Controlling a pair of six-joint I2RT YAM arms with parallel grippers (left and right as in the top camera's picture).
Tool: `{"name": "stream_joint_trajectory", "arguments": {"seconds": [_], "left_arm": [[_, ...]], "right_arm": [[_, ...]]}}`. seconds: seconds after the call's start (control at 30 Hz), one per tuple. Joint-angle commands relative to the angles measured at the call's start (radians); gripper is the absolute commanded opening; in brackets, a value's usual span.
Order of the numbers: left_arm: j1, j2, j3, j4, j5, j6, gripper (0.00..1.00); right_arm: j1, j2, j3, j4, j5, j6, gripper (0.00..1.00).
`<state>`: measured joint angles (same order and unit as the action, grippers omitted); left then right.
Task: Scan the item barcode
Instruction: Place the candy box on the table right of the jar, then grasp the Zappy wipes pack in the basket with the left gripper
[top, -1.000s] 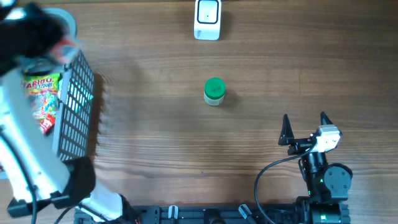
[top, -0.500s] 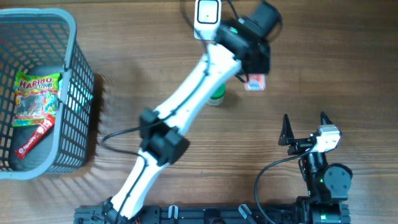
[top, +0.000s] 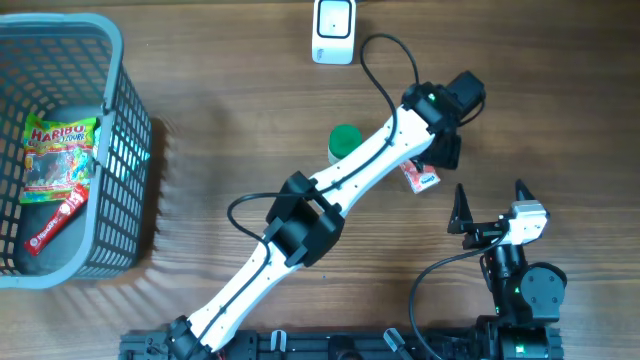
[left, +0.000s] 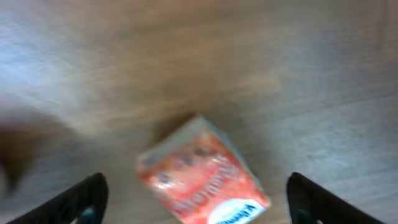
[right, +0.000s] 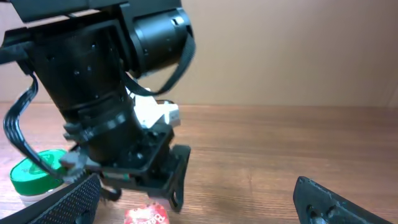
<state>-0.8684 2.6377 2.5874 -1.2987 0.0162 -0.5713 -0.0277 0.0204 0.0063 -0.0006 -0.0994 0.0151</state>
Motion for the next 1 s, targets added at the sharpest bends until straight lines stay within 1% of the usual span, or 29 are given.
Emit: {"name": "stream_joint_trajectory", "arguments": {"seconds": [0.0, 0.07, 0.17, 0.2, 0.23, 0.3, 0.37, 0.4, 0.43, 0.47, 0.5, 0.53, 0.63, 0.7, 0.77, 0.83, 0.9, 0.97], "left_arm": [[0.095, -0.175, 0.012, -0.013, -0.054, 0.045, 0.91], [0.146, -0.324, 0.012, -0.079, -0.051, 0.076, 0.91], [0.185, -0.565, 0.012, -0.232, -0.068, 0.140, 0.91], [0.190, -0.621, 0.012, -0.259, -0.104, 0.143, 0.96], [0.204, -0.715, 0.012, -0.291, -0.193, 0.142, 1.00], [0.235, -0.820, 0.011, -0.311, -0.282, 0.136, 1.00], [0.314, -0.927, 0.011, -0.327, -0.380, 0.089, 1.00], [0.374, -0.971, 0.011, -0.338, -0.420, 0.066, 1.00], [0.443, -1.004, 0.011, -0.352, -0.452, 0.029, 1.00], [0.550, -1.035, 0.011, -0.374, -0.463, -0.018, 1.00], [0.652, -1.053, 0.010, -0.386, -0.454, -0.058, 1.00], [0.805, -1.071, 0.000, -0.386, -0.397, -0.095, 1.00], [1.061, -1.064, -0.010, -0.386, -0.306, -0.119, 1.00], [1.235, -1.041, -0.063, -0.386, -0.227, -0.117, 1.00], [1.332, -1.023, -0.162, -0.385, -0.161, -0.117, 1.00], [1.384, -0.999, -0.317, -0.371, -0.151, -0.117, 1.00], [1.397, -0.961, -0.488, -0.315, -0.151, -0.115, 1.00], [1.397, -0.918, -0.669, -0.212, -0.150, -0.114, 1.00]], "right_arm": [[0.000, -0.006, -0.001, 0.003, 0.011, 0.014, 1.00], [0.000, -0.006, -0.001, 0.003, 0.011, 0.014, 1.00], [0.000, -0.006, -0.001, 0.003, 0.011, 0.014, 1.00], [0.000, -0.006, -0.001, 0.003, 0.011, 0.013, 1.00], [0.000, -0.006, -0.001, 0.003, 0.011, 0.014, 1.00], [0.000, -0.006, -0.001, 0.003, 0.011, 0.014, 1.00], [0.000, -0.006, -0.001, 0.003, 0.011, 0.014, 1.00], [0.000, -0.006, -0.001, 0.003, 0.011, 0.013, 1.00], [0.000, -0.006, -0.001, 0.003, 0.011, 0.013, 1.00], [0.000, -0.006, -0.001, 0.003, 0.011, 0.014, 1.00], [0.000, -0.006, -0.001, 0.003, 0.011, 0.013, 1.00], [0.000, -0.006, -0.001, 0.004, 0.011, 0.014, 1.00], [0.000, -0.006, -0.001, 0.003, 0.011, 0.014, 1.00], [0.000, -0.006, -0.001, 0.003, 0.011, 0.014, 1.00], [0.000, -0.006, -0.001, 0.003, 0.011, 0.014, 1.00], [0.000, -0.006, -0.001, 0.003, 0.011, 0.014, 1.00], [0.000, -0.006, -0.001, 0.003, 0.011, 0.014, 1.00], [0.000, -0.006, -0.001, 0.004, 0.011, 0.013, 1.00]]}}
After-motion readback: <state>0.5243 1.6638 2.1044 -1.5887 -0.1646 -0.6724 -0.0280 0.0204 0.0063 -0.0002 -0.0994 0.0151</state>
